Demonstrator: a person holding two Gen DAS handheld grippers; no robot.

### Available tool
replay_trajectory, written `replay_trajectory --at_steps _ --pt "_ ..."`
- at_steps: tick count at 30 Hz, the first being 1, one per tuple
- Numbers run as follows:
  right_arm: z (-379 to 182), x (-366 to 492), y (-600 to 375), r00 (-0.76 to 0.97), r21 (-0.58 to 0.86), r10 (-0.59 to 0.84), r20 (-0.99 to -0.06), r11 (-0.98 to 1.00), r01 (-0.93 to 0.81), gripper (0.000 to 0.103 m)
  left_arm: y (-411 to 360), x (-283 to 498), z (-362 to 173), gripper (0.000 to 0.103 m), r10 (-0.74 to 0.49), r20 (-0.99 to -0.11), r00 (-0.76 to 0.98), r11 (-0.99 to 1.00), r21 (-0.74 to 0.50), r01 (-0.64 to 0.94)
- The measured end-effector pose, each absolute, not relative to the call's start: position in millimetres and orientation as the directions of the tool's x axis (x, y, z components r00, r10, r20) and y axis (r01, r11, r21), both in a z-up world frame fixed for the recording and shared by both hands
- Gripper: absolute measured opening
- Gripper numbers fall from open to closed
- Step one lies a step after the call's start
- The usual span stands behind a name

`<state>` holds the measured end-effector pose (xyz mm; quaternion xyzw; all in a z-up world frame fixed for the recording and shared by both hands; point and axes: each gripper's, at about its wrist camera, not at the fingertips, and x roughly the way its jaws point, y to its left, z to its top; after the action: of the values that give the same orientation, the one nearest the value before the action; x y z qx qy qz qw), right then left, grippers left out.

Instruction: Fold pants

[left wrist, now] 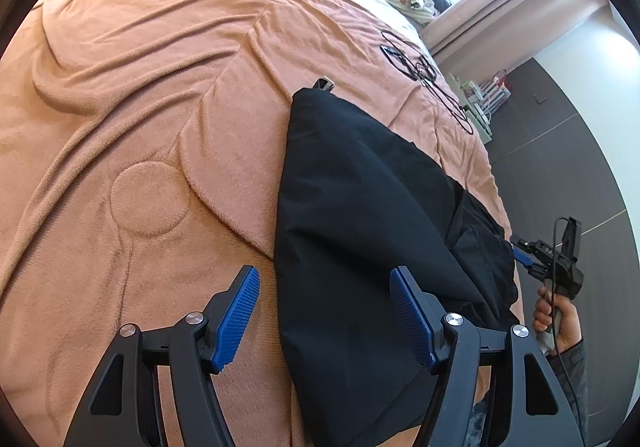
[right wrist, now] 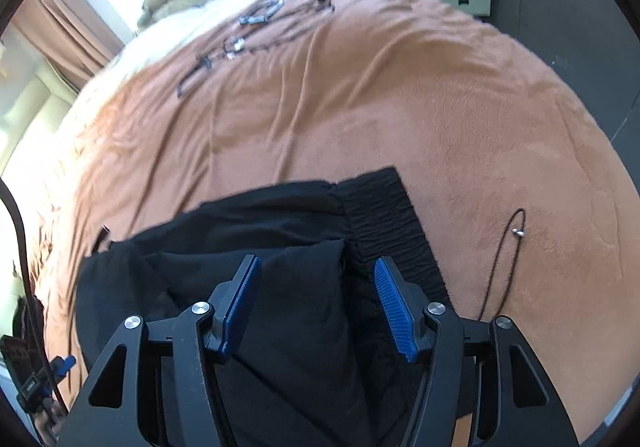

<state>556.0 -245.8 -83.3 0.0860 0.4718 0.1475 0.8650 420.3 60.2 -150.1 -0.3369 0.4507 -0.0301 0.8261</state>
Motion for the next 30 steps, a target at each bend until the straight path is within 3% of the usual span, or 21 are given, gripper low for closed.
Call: replay_trajectory --at_steps 1,3,6,10,13,15,16,27,30 --pt "-85.4 558.9 -242.9 0.504 0.274 0.326 -0.800 0.945 -0.176 0.051 59.3 421.5 -151.6 0.070 -0.352 -0.727 0.589 0.773 -0.581 -0.255" --pt "-89.7 564.3 -239.2 0.483 0.261 0.315 -0.817 0.949 -0.178 0.017 58.0 424.0 -155.0 0.070 -0.354 -0.734 0.580 0.772 -0.579 -0.262" --pt "-83.7 566.7 -234.6 0.505 0.225 0.295 -0.811 0.954 -0.196 0.002 57.4 426.6 -158.6 0.070 -0.352 -0.738 0.575 0.770 -0.578 -0.270" --pt "-62.9 565.5 -227.3 0.571 0.160 0.267 -0.776 0.960 -0.230 0.002 58.5 429.2 -162.5 0.069 -0.351 -0.739 0.575 0.761 -0.583 -0.284" --pt "-48.3 566.8 -222.1 0.610 0.109 0.239 -0.756 0.964 -0.243 0.002 59.1 432.9 -167.5 0.057 -0.348 -0.751 0.561 0.755 -0.579 -0.306" --pt "-41.1 570.2 -219.5 0.624 0.089 0.228 -0.747 0.965 -0.246 0.002 58.5 435.5 -173.4 0.042 -0.352 -0.764 0.540 0.750 -0.576 -0.326" --pt "-39.9 571.3 -217.8 0.630 0.081 0.222 -0.744 0.966 -0.244 0.002 58.0 436.4 -176.1 0.041 -0.357 -0.768 0.532 0.748 -0.576 -0.330" --pt "-55.2 607.0 -194.5 0.654 -0.020 0.186 -0.734 0.955 -0.295 0.003 43.4 432.3 -184.9 0.039 -0.369 -0.780 0.505 0.755 -0.569 -0.327" --pt "-53.5 608.1 -201.1 0.625 0.014 0.194 -0.756 0.960 -0.281 0.005 40.3 432.6 -184.1 0.039 -0.373 -0.780 0.503 0.757 -0.569 -0.321"
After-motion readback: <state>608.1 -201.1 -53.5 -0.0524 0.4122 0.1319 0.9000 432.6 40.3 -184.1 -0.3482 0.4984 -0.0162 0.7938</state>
